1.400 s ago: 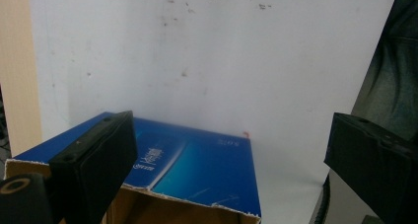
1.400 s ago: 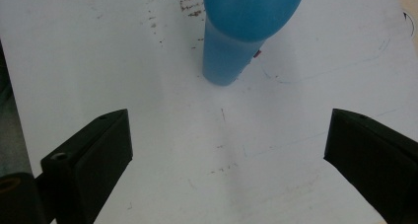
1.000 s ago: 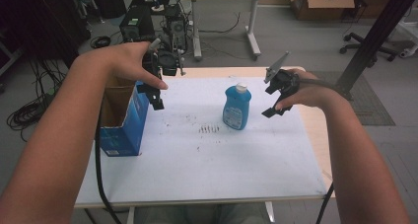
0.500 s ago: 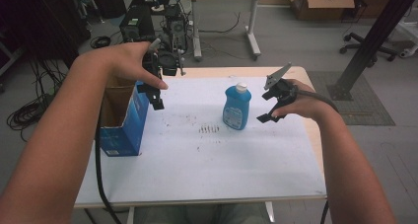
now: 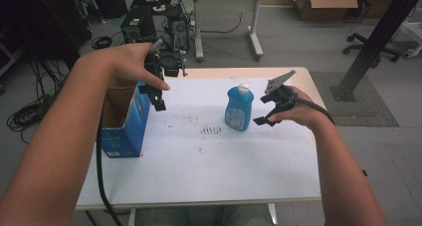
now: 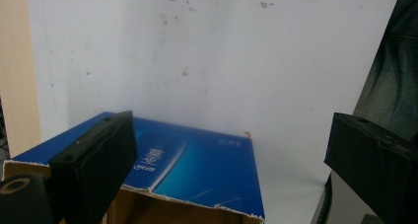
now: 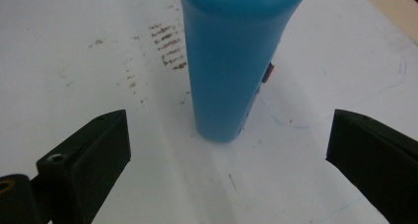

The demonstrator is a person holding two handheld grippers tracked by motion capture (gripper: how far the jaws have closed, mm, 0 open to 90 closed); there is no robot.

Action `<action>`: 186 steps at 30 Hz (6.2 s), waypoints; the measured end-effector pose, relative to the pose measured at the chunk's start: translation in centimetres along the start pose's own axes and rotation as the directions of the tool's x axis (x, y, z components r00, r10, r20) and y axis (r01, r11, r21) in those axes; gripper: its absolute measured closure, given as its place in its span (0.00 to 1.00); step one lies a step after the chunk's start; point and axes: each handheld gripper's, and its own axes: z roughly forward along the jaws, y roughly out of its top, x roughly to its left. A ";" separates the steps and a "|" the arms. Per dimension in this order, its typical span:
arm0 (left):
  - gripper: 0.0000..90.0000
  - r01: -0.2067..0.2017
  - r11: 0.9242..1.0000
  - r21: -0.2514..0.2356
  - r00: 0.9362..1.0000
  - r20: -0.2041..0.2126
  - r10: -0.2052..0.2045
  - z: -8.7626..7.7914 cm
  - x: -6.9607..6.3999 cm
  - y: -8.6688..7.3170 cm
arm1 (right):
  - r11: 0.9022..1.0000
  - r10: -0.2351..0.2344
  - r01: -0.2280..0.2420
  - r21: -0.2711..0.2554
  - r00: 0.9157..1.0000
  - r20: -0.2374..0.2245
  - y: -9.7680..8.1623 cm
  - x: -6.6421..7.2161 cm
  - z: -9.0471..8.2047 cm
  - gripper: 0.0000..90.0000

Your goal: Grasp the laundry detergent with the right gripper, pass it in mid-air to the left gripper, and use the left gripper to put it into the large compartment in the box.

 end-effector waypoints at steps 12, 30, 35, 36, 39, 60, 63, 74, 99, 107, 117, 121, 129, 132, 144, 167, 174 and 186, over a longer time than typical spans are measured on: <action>0.07 0.001 1.000 -0.001 1.000 0.002 -0.001 0.1 0.2 0.0 | 0.993 0.040 -0.034 -0.113 0.998 0.055 -0.6 0.3 1.0 0.03; 0.07 0.000 1.000 0.003 1.000 0.003 0.000 0.2 0.2 0.1 | 0.983 0.065 -0.052 -0.177 0.996 0.066 -1.3 0.6 2.8 0.02; 0.07 -0.004 1.000 0.001 1.000 0.005 0.004 0.3 0.2 0.3 | 0.976 0.080 -0.063 -0.209 0.994 0.075 -1.6 1.0 3.5 0.02; 0.07 -0.004 1.000 0.001 1.000 0.005 0.004 0.3 0.2 0.3 | 0.974 0.085 -0.067 -0.215 0.993 0.076 -1.6 1.1 3.7 0.02; 0.07 -0.007 1.000 0.002 1.000 0.004 0.007 0.3 0.1 0.3 | 0.972 0.089 -0.068 -0.224 0.993 0.081 -1.7 1.2 4.0 0.02; 0.07 -0.004 1.000 -0.010 1.000 0.007 0.004 0.5 0.2 0.1 | 0.940 0.159 -0.110 -0.324 0.979 0.129 -2.1 1.5 6.3 0.01; 0.07 -0.007 1.000 -0.008 1.000 0.007 0.007 0.6 0.2 0.2 | 0.934 0.171 -0.119 -0.338 0.977 0.128 -2.2 1.5 6.6 0.01; 0.06 0.000 1.000 -0.008 1.000 0.005 0.000 0.5 0.1 0.2 | 0.914 0.210 -0.141 -0.379 0.967 0.147 -2.3 1.7 7.4 0.01; 0.06 -0.004 1.000 -0.008 1.000 0.005 0.005 0.6 0.2 0.2 | 0.896 0.240 -0.150 -0.419 0.956 0.171 -2.7 1.7 8.5 0.05; 0.06 0.002 1.000 -0.010 1.000 0.007 -0.002 0.8 0.3 0.1 | 0.897 0.233 -0.140 -0.420 0.956 0.177 -2.7 1.6 8.6 0.10; 0.06 0.004 1.000 -0.011 1.000 0.007 -0.004 0.9 0.3 0.1 | 0.890 0.233 -0.133 -0.436 0.955 0.185 -2.6 1.7 8.7 0.19; 0.06 0.004 1.000 -0.011 1.000 0.007 -0.004 0.9 0.3 0.0 | 0.893 0.227 -0.126 -0.432 0.955 0.193 -2.6 1.7 8.8 0.23; 0.06 0.006 1.000 -0.013 1.000 0.007 -0.006 0.9 0.3 0.0 | 0.896 0.211 -0.111 -0.430 0.958 0.193 -2.7 1.7 9.1 0.29; 0.06 0.007 1.000 -0.013 1.000 0.005 -0.007 0.9 0.3 -0.1 | 0.898 0.197 -0.098 -0.428 0.962 0.192 -2.6 1.8 9.1 0.34; 0.06 0.008 1.000 -0.016 1.000 0.003 -0.008 0.8 0.1 -0.1 | 0.896 0.166 -0.073 -0.438 0.970 0.176 -2.6 2.1 9.2 0.48; 0.06 0.017 1.000 -0.013 1.000 0.006 -0.017 0.7 0.3 0.1 | 0.881 0.136 -0.049 -0.470 0.979 0.153 -1.4 1.8 6.3 0.51; 0.06 0.014 1.000 -0.013 1.000 0.005 -0.014 0.4 0.3 0.2 | 0.885 0.098 -0.018 -0.465 0.984 0.149 -0.2 2.0 3.4 0.51; 0.06 0.008 0.999 -0.033 1.000 0.007 -0.008 -0.7 -0.2 0.4 | 0.878 0.005 0.041 -0.478 0.996 0.093 2.7 3.1 -0.8 0.51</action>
